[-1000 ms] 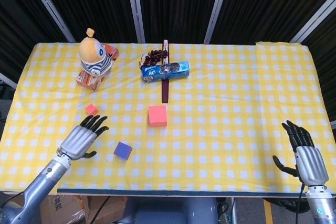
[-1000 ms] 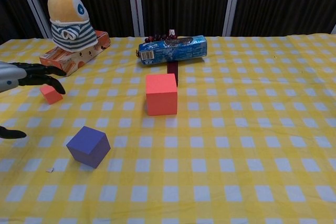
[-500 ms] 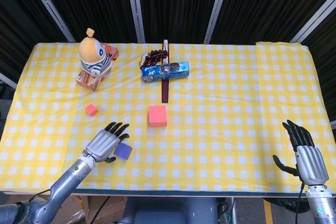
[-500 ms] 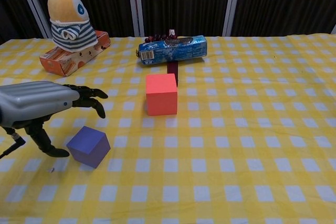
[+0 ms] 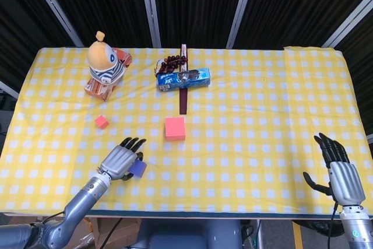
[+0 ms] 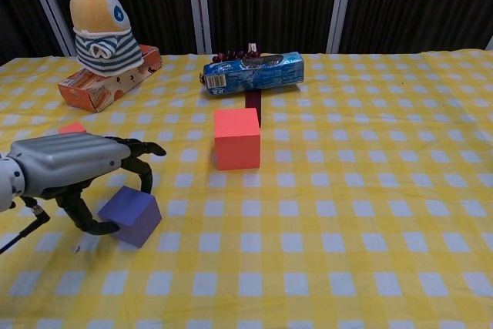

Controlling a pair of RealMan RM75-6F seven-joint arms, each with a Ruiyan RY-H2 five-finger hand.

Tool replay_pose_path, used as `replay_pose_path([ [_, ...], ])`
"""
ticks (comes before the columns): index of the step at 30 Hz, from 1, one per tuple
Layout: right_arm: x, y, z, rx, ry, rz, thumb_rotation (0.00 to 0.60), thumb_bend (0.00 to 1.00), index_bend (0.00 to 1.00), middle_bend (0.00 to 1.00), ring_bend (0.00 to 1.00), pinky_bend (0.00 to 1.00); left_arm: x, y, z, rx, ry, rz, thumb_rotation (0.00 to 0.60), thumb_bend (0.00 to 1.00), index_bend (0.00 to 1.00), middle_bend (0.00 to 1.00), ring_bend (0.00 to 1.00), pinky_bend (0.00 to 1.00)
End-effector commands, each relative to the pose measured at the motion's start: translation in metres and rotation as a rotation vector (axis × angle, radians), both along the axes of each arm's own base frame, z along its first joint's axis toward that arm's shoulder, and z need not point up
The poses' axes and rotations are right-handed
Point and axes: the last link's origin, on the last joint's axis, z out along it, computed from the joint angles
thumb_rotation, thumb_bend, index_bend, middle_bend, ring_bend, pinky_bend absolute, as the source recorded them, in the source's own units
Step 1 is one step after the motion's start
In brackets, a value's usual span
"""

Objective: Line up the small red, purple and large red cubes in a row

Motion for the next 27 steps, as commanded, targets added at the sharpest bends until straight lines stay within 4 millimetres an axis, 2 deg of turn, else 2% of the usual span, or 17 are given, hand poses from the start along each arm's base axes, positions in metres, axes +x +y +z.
replay_pose_path([
  [1, 0.0, 0.0, 0.0, 0.0, -0.001, 0.0, 0.6, 0.37, 0.0, 0.0, 0.0, 0.0, 0.004, 0.004, 0.003, 0.032, -0.026, 0.002, 0.6, 0.36, 0.42, 0.0, 0.0, 0.08],
  [8, 0.0, 0.0, 0.0, 0.001, -0.005, -0.001, 0.6, 0.37, 0.0, 0.0, 0.0, 0.0, 0.01, 0.026, 0.016, 0.135, -0.058, 0.041, 0.6, 0.36, 0.42, 0.0, 0.0, 0.08],
  [12, 0.0, 0.0, 0.0, 0.003, -0.01, -0.005, 0.6, 0.36, 0.0, 0.0, 0.0, 0.0, 0.016, 0.042, 0.015, 0.194, -0.074, 0.096, 0.6, 0.36, 0.42, 0.0, 0.0, 0.08],
  [16, 0.0, -0.001, 0.0, 0.006, -0.017, -0.009, 0.6, 0.36, 0.0, 0.0, 0.0, 0.0, 0.023, 0.056, 0.008, 0.22, -0.096, 0.17, 0.6, 0.36, 0.42, 0.0, 0.0, 0.08],
  [22, -0.001, -0.002, 0.0, 0.011, -0.032, -0.017, 0.6, 0.36, 0.0, 0.0, 0.0, 0.0, 0.044, 0.079, -0.011, 0.258, -0.112, 0.249, 0.6, 0.36, 0.42, 0.0, 0.0, 0.08],
  [27, -0.001, -0.002, 0.001, 0.013, -0.039, -0.02, 0.6, 0.36, 0.0, 0.0, 0.0, 0.0, 0.061, 0.086, -0.025, 0.278, -0.112, 0.257, 0.6, 0.36, 0.42, 0.0, 0.0, 0.08],
])
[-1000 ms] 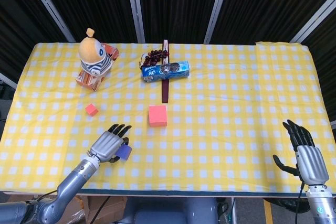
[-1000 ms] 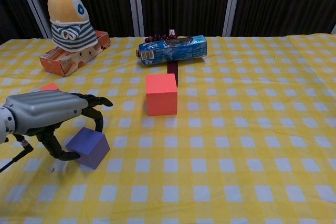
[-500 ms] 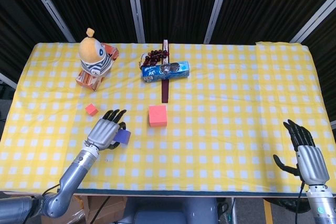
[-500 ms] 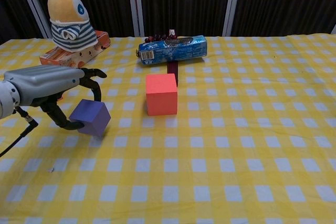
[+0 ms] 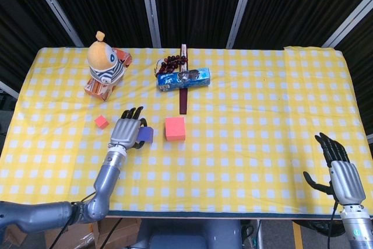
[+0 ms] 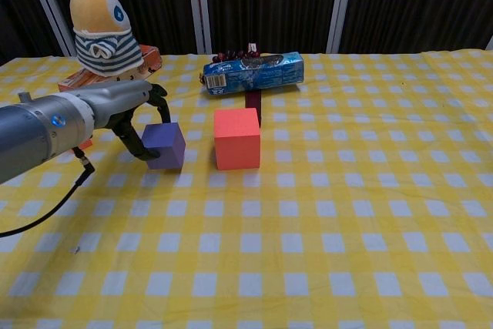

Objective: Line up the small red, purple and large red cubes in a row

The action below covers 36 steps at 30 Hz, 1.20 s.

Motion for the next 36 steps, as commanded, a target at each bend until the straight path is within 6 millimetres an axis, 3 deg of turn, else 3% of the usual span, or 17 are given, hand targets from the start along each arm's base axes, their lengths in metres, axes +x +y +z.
replay_pose_path([
  [1, 0.0, 0.0, 0.0, 0.002, -0.003, -0.002, 0.6, 0.36, 0.0, 0.0, 0.0, 0.0, 0.013, 0.007, -0.009, 0.028, 0.009, 0.008, 0.6, 0.36, 0.43, 0.0, 0.0, 0.08],
  [36, 0.0, 0.0, 0.001, 0.005, -0.018, -0.001, 0.6, 0.36, 0.0, 0.0, 0.0, 0.0, 0.032, 0.015, -0.037, 0.041, -0.013, 0.053, 0.6, 0.33, 0.4, 0.0, 0.0, 0.08],
])
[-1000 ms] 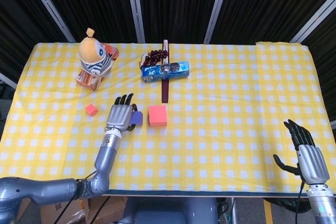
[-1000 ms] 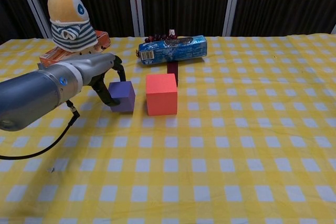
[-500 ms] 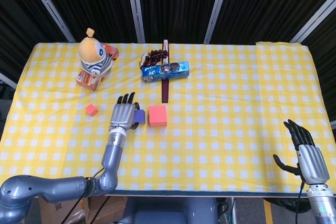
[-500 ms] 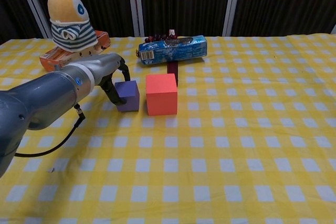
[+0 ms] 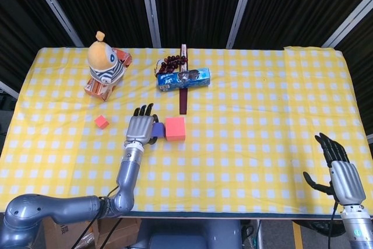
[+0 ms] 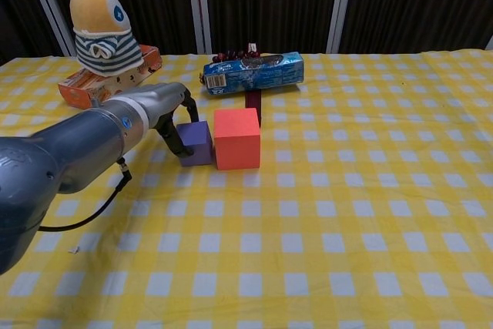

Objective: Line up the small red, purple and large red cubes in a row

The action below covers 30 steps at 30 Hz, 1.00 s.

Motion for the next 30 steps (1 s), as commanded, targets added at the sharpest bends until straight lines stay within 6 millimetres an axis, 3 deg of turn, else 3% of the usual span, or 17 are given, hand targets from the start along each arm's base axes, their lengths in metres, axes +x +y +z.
replay_pose_path([
  [1, 0.0, 0.0, 0.0, 0.001, -0.001, 0.0, 0.6, 0.36, 0.0, 0.0, 0.0, 0.0, 0.0, -0.001, -0.001, -0.004, -0.002, -0.001, 0.6, 0.33, 0.4, 0.0, 0.0, 0.08],
  [12, 0.0, 0.001, 0.0, 0.003, 0.003, 0.003, 0.6, 0.36, 0.0, 0.0, 0.0, 0.0, -0.004, -0.003, 0.0, -0.002, 0.01, -0.002, 0.6, 0.25, 0.25, 0.0, 0.0, 0.08],
  [20, 0.0, 0.001, 0.0, 0.001, 0.007, 0.002, 0.6, 0.36, 0.0, 0.0, 0.0, 0.0, -0.007, -0.006, 0.009, 0.01, -0.002, -0.011, 0.6, 0.24, 0.22, 0.0, 0.0, 0.08],
  [27, 0.0, 0.001, 0.001, -0.003, 0.008, 0.0, 0.6, 0.36, 0.0, 0.0, 0.0, 0.0, -0.028, -0.014, 0.039, 0.039, 0.048, -0.041, 0.6, 0.24, 0.24, 0.0, 0.0, 0.08],
  [30, 0.0, 0.002, 0.001, -0.003, 0.01, 0.002, 0.6, 0.36, 0.0, 0.0, 0.0, 0.0, -0.049, -0.018, 0.06, 0.068, 0.093, -0.029, 0.6, 0.24, 0.27, 0.0, 0.0, 0.08],
])
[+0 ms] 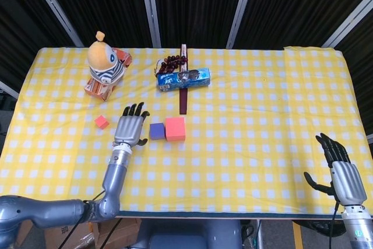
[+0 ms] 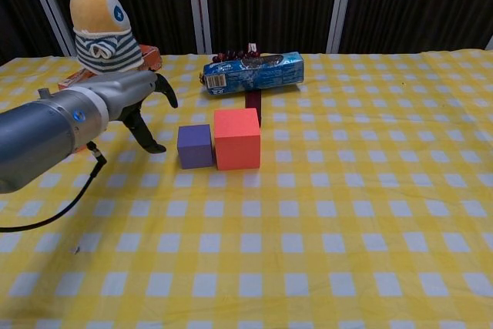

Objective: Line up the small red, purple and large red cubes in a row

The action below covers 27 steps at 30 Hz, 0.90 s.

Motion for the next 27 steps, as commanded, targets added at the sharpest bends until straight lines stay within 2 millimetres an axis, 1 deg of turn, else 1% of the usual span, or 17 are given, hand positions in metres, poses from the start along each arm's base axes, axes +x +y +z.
replay_pose_path([
  [1, 0.001, 0.0, -0.001, 0.001, 0.002, 0.001, 0.6, 0.36, 0.0, 0.0, 0.0, 0.0, -0.026, -0.007, 0.024, 0.033, 0.052, 0.019, 0.6, 0.24, 0.28, 0.0, 0.0, 0.08],
  [6, 0.001, 0.0, -0.001, 0.001, 0.003, 0.002, 0.6, 0.36, 0.0, 0.0, 0.0, 0.0, -0.06, -0.008, 0.052, 0.104, 0.104, 0.096, 0.6, 0.25, 0.32, 0.0, 0.0, 0.08],
  [9, 0.002, 0.001, -0.002, 0.003, 0.005, 0.005, 0.6, 0.36, 0.0, 0.0, 0.0, 0.0, -0.077, -0.007, 0.062, 0.133, 0.124, 0.138, 0.6, 0.27, 0.32, 0.0, 0.0, 0.08],
  [12, 0.002, 0.001, -0.002, 0.004, 0.005, 0.005, 0.6, 0.36, 0.0, 0.0, 0.0, 0.0, -0.092, -0.006, 0.069, 0.137, 0.133, 0.177, 0.6, 0.27, 0.31, 0.0, 0.0, 0.08],
  [15, 0.002, 0.001, -0.002, 0.003, 0.003, 0.005, 0.6, 0.36, 0.0, 0.0, 0.0, 0.0, -0.103, -0.004, 0.071, 0.098, 0.145, 0.188, 0.6, 0.27, 0.29, 0.0, 0.0, 0.08],
  [20, 0.002, 0.0, -0.002, 0.004, 0.002, 0.003, 0.6, 0.36, 0.0, 0.0, 0.0, 0.0, -0.114, 0.005, 0.077, 0.023, 0.2, 0.15, 0.6, 0.27, 0.26, 0.0, 0.0, 0.08],
  [23, 0.001, 0.0, -0.002, 0.004, 0.002, 0.002, 0.6, 0.36, 0.0, 0.0, 0.0, 0.0, -0.121, 0.011, 0.082, -0.009, 0.264, 0.081, 0.6, 0.26, 0.26, 0.0, 0.0, 0.08],
  [27, 0.001, 0.0, -0.002, 0.002, 0.002, 0.0, 0.6, 0.36, 0.0, 0.0, 0.0, 0.0, -0.13, 0.019, 0.09, -0.051, 0.367, -0.063, 0.6, 0.25, 0.27, 0.0, 0.0, 0.08],
])
